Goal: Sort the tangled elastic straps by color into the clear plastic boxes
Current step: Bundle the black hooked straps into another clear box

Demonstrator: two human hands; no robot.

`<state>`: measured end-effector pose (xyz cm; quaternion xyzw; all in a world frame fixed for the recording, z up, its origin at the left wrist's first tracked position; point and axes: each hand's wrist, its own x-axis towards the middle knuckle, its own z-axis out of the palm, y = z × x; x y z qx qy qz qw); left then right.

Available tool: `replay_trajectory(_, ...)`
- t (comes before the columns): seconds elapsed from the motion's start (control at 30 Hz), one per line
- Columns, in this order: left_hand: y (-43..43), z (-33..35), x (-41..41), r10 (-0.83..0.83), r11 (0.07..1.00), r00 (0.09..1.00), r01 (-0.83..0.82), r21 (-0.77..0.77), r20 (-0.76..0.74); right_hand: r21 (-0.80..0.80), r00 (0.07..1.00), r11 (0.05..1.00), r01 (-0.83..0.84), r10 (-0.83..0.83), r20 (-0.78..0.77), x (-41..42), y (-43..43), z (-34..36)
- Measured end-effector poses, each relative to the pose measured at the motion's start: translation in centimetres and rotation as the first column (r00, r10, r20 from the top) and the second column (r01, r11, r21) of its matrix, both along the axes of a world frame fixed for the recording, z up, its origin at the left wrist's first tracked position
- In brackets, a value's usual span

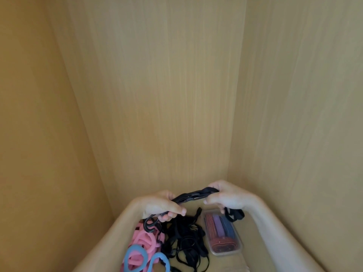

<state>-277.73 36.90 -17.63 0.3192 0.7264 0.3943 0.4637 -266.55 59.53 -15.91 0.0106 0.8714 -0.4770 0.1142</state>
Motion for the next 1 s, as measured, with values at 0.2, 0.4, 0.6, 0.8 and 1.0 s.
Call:
replay_trajectory(0.2, 0.3, -1.2, -0.4, 0.375, 0.923, 0.899, -0.338, 0.185, -0.227, -0.165, 0.994, 0.980, 0.110, -0.107, 0.024, -0.2, -0.5, -1.5)
replay_trajectory(0.4, 2.8, -2.8, 0.0, 0.797, 0.568, 0.582, -0.633, 0.526, -0.161, -0.593, 0.975, 0.775, 0.220, -0.150, 0.165, 0.8, -6.2, -4.5)
replay_trajectory(0.6, 4.1, -2.6, 1.2, 0.858, 0.355, 0.501, -0.735, 0.577, 0.111, -0.886, 0.955, 0.356, 0.298, -0.125, 0.271, 0.8, -11.8, -6.4)
replay_trajectory(0.8, 3.4, -1.7, 2.5, 0.799, 0.336, 0.523, -0.797, 0.502, 0.295, -0.812, 0.944, 0.517, 0.272, -0.308, 0.120, 0.1, -12.1, -7.4)
replay_trajectory(1.0, 4.0, 0.3, 2.9, 0.722, 0.184, 0.380, -0.911, 0.369, 0.578, -0.518, 0.827, 0.793, 0.320, -0.501, -0.256, -0.1, -12.2, -8.5)
